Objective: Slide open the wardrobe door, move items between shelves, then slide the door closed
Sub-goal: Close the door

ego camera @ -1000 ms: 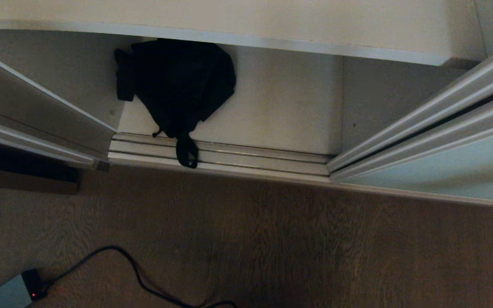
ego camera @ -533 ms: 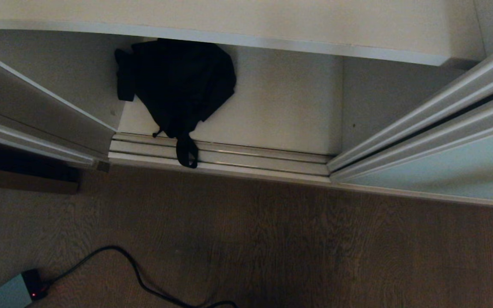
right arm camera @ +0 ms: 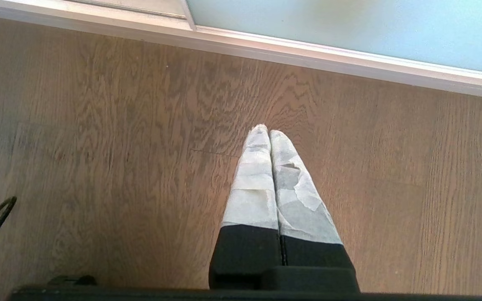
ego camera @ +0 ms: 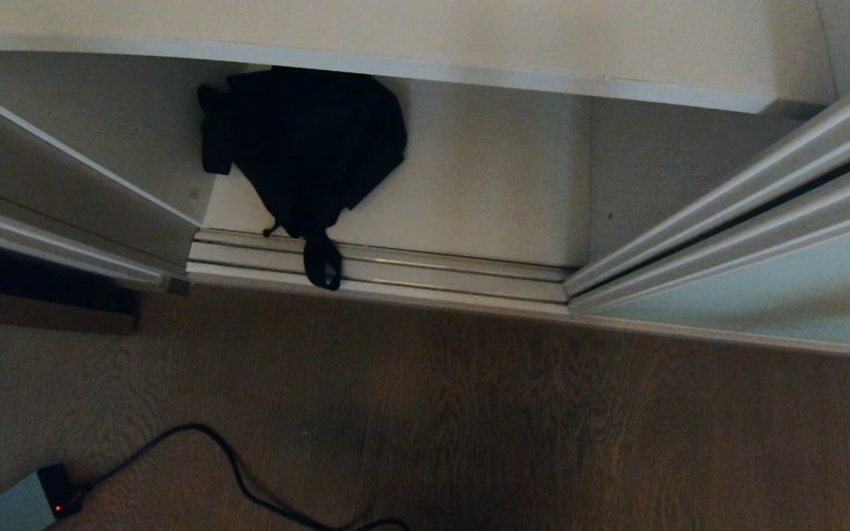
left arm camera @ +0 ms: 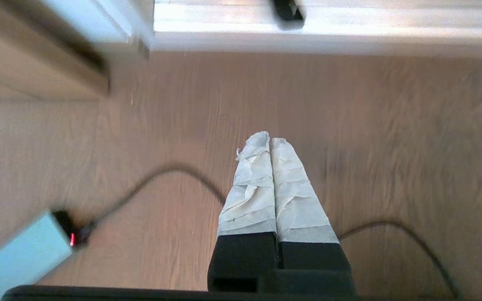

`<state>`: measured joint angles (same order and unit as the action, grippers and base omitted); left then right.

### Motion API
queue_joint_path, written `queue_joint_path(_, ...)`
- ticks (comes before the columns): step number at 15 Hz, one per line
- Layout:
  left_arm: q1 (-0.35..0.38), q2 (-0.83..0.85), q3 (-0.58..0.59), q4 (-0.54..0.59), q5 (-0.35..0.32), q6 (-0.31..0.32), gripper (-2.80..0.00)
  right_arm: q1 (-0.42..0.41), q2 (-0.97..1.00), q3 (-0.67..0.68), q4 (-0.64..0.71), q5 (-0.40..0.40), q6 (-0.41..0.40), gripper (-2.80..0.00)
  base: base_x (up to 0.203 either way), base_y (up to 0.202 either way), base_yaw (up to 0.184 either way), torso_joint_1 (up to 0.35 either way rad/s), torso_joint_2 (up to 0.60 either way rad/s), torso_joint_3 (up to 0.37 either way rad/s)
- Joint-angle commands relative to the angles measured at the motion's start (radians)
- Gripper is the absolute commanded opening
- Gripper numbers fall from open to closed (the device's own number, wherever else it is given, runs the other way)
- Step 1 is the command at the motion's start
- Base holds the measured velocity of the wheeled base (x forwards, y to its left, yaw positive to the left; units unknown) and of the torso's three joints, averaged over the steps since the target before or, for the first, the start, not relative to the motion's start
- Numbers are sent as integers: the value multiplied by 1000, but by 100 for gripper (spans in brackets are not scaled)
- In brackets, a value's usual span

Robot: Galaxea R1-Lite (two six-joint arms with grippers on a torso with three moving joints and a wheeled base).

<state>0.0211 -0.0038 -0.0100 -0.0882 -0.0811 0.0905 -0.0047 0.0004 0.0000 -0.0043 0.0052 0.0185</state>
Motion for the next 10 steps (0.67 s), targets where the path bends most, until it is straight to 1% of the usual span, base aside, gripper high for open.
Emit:
queue_joint_path(1,0,7,-4,82,27,-7,-280,0,-2,2,0,1,0,-280,0,0,0,0,0,0)
queue_joint_path(2,0,7,10,95,55,-4,-280,0,-2,0,0,1,0,-280,0,0,0,0,0,0)
queue_joint_path(5,0,5,10,94,56,-6,-280,0,-2,0,0,1,0,-280,0,0,0,0,0,0)
queue_joint_path(8,0,5,10,93,64,-23,-280,0,-2,2,0,1,0,-280,0,0,0,0,0,0)
queue_joint_path(9,0,5,11,92,70,-37,-280,0,-2,2,0,1,0,-280,0,0,0,0,0,0)
queue_joint_path(10,0,5,10,89,79,-70,-280,0,-2,2,0,1,0,-280,0,0,0,0,0,0)
